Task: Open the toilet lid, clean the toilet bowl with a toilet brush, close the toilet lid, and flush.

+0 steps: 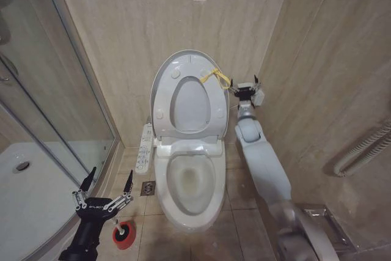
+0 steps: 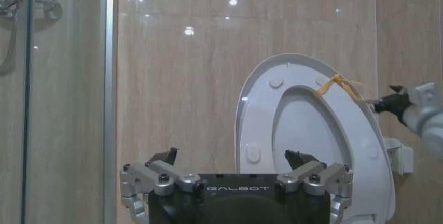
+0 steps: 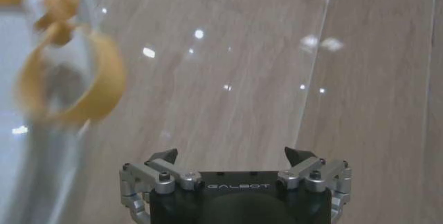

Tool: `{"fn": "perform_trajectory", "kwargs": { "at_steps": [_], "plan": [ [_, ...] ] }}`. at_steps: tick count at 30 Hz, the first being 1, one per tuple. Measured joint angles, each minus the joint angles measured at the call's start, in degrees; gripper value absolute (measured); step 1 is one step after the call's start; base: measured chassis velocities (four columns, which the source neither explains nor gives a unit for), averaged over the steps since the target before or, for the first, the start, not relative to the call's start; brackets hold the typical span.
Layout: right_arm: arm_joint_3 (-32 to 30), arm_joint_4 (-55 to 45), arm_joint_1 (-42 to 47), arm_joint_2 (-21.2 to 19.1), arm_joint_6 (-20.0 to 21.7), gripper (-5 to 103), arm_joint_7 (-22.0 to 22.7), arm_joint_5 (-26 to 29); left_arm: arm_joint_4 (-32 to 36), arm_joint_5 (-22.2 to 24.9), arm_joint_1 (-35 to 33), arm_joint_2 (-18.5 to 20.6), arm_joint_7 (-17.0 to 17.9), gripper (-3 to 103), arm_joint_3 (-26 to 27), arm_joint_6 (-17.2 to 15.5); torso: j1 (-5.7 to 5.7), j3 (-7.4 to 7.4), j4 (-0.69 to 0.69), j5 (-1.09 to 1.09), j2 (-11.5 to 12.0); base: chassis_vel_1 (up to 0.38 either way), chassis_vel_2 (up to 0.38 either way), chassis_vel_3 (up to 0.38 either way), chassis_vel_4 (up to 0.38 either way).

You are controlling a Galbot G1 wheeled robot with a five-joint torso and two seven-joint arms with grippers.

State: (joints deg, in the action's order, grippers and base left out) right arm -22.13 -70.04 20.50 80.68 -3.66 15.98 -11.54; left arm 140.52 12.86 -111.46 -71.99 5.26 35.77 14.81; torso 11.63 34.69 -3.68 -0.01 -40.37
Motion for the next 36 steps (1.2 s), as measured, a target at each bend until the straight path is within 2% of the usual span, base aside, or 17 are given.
{"fn": "perform_trajectory", "kwargs": {
  "at_steps": [4, 7, 12, 16, 19, 20, 23, 24, 25, 29, 30, 33, 35, 36],
  "plan": [
    [2.05, 2.23, -3.38, -0.29, 1.27, 100, -0.12, 2.27, 0.00, 0.00, 0.00, 0.00, 0.00, 100, 0.00, 0.00, 0.00, 0.01, 0.01, 0.00, 0.00, 0.000, 0.000, 0.000, 0.000],
    [6.70, 3.86, -6.57, -1.20, 4.31, 100, -0.72, 5.09, 0.00, 0.00, 0.00, 0.00, 0.00, 100, 0.00, 0.00, 0.00, 0.00, 0.02, 0.00, 0.00, 0.000, 0.000, 0.000, 0.000],
    [9.68, 2.62, -6.96, -1.93, 6.15, 100, -1.22, 8.80, 0.00, 0.00, 0.00, 0.00, 0.00, 100, 0.00, 0.00, 0.00, 0.00, -0.02, 0.01, 0.00, 0.000, 0.000, 0.000, 0.000],
    [11.51, -2.29, -4.42, -4.32, 8.22, 100, -1.16, 12.34, 0.00, 0.00, 0.00, 0.00, 0.00, 100, 0.00, 0.00, 0.00, -0.01, -0.04, 0.00, -0.01, 0.000, 0.000, 0.000, 0.000],
    [12.85, -9.91, 1.94, -9.00, 9.13, 100, -0.79, 16.15, 0.00, 0.00, -0.01, 0.00, 0.00, 100, 0.00, 0.00, 0.00, 0.00, 0.06, 0.02, 0.00, 0.000, 0.000, 0.000, 0.000],
    [12.85, -9.91, 1.94, -9.00, 9.13, 100, -0.79, 16.15, 0.00, 0.00, -0.01, 0.00, 0.00, 100, 0.00, 0.00, 0.00, 0.00, 0.06, 0.02, 0.00, 0.000, 0.000, 0.000, 0.000],
    [11.35, -18.73, 10.29, -12.74, 9.88, 100, -0.52, 19.39, 0.00, 0.00, 0.00, -0.01, 0.00, 100, 0.00, 0.00, 0.00, 0.00, 0.05, 0.03, 0.00, 0.000, 0.000, 0.000, 0.000],
    [9.82, -23.41, 14.36, -13.94, 10.66, 100, -0.25, 21.77, 0.00, 0.00, 0.00, 0.00, 0.00, 100, 0.00, 0.00, 0.00, -0.01, 0.00, 0.03, 0.00, 0.000, 0.000, 0.000, 0.000],
    [9.82, -23.41, 14.36, -13.94, 10.66, 100, -0.25, 21.77, 0.00, 0.00, 0.00, 0.00, 0.00, 100, 0.00, 0.00, 0.00, -0.01, 0.00, 0.03, 0.00, 0.000, 0.000, 0.000, 0.000],
    [5.90, -37.46, 27.38, -15.58, 14.90, 100, 1.70, 29.03, 0.00, 0.00, 0.00, 0.00, 0.00, 100, 0.00, 0.00, -0.01, -0.01, -0.02, 0.02, -0.01, 0.000, 0.000, 0.000, 0.000],
    [5.90, -37.46, 27.38, -15.58, 14.90, 100, 1.70, 29.03, 0.00, 0.00, 0.00, 0.00, 0.00, 100, 0.00, 0.00, -0.01, -0.01, -0.02, 0.02, -0.01, 0.000, 0.000, 0.000, 0.000],
    [3.21, -45.44, 35.35, -15.39, 16.84, 100, 3.32, 32.75, 0.00, 0.00, -0.01, -0.01, 0.00, 100, 0.00, 0.00, -0.01, -0.01, 0.02, 0.01, -0.01, 0.000, 0.000, 0.000, 0.000],
    [2.21, -47.71, 37.91, -15.31, 17.18, 100, 3.53, 33.60, 0.00, 0.00, 0.00, 0.00, 0.00, 100, 0.00, 0.00, -0.01, -0.01, 0.00, 0.02, -0.01, 0.000, 0.000, 0.000, 0.000],
    [1.00, -49.82, 40.31, -15.16, 17.21, 100, 3.64, 33.75, 0.00, 0.00, 0.00, -0.01, 0.00, 100, 0.00, 0.00, -0.01, -0.01, 0.04, 0.01, -0.01, 0.000, 0.000, 0.000, 0.000]
  ]
}}
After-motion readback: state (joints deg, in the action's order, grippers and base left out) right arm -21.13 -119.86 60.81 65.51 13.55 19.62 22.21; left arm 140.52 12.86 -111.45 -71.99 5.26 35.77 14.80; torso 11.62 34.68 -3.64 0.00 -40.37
